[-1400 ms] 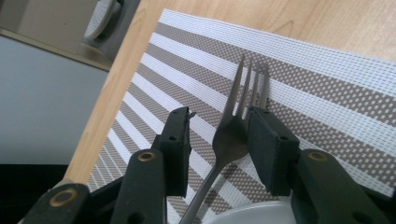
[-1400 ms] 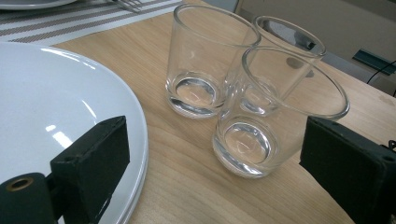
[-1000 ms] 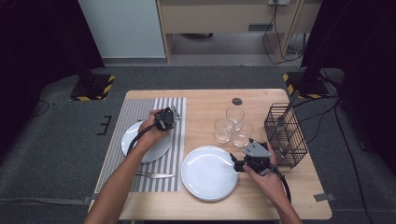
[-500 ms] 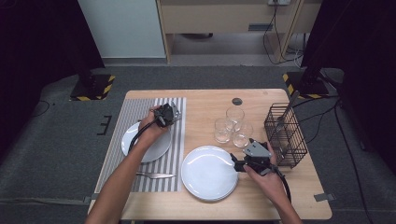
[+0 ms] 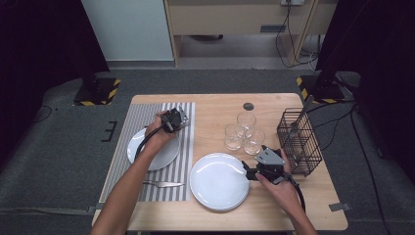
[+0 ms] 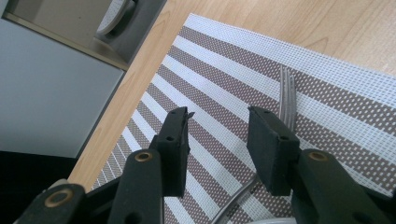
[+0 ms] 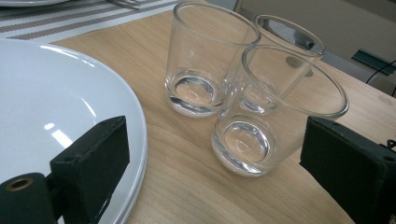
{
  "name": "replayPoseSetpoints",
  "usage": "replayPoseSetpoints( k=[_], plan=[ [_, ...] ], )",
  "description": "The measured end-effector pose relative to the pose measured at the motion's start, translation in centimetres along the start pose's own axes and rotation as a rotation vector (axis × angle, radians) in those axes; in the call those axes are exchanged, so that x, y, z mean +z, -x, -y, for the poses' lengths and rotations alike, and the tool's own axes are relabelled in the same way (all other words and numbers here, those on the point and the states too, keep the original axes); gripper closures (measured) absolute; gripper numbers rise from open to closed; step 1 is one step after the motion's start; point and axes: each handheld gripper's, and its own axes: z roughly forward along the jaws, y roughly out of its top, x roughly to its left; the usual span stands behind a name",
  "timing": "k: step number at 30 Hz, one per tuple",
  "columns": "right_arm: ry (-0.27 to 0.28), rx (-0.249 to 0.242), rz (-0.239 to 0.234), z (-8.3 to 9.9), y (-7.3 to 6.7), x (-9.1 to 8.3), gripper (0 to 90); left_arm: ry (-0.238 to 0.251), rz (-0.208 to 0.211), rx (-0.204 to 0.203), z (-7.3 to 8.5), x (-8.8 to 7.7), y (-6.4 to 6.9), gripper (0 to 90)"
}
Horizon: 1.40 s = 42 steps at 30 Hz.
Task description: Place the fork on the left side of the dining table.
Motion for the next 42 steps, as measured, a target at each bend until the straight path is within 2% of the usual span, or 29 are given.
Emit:
replayPoseSetpoints(
  k=[8, 26, 32, 42],
  plan=[
    [-0.002, -0.005, 0.001, 0.0, -0.1, 0.0, 8.1, -0.021, 0.019, 0.043, 0.3, -0.1, 1.0, 58.5],
    [-0.009, -0.007, 0.0, 0.0, -0.2, 0.2, 8.0, -0.011, 0.033, 0.055, 0.1, -0.5, 1.8, 57.3],
    [-0.009, -0.006, 0.001, 0.0, -0.2, 0.2, 8.0, 0.005, 0.032, 0.06, -0.2, -1.3, 1.8, 57.7],
    [-0.002, -0.008, 0.0, -0.1, -0.3, 0.1, 8.0, 0.034, 0.046, 0.045, 0.0, -2.6, 2.3, 57.8]
  ],
)
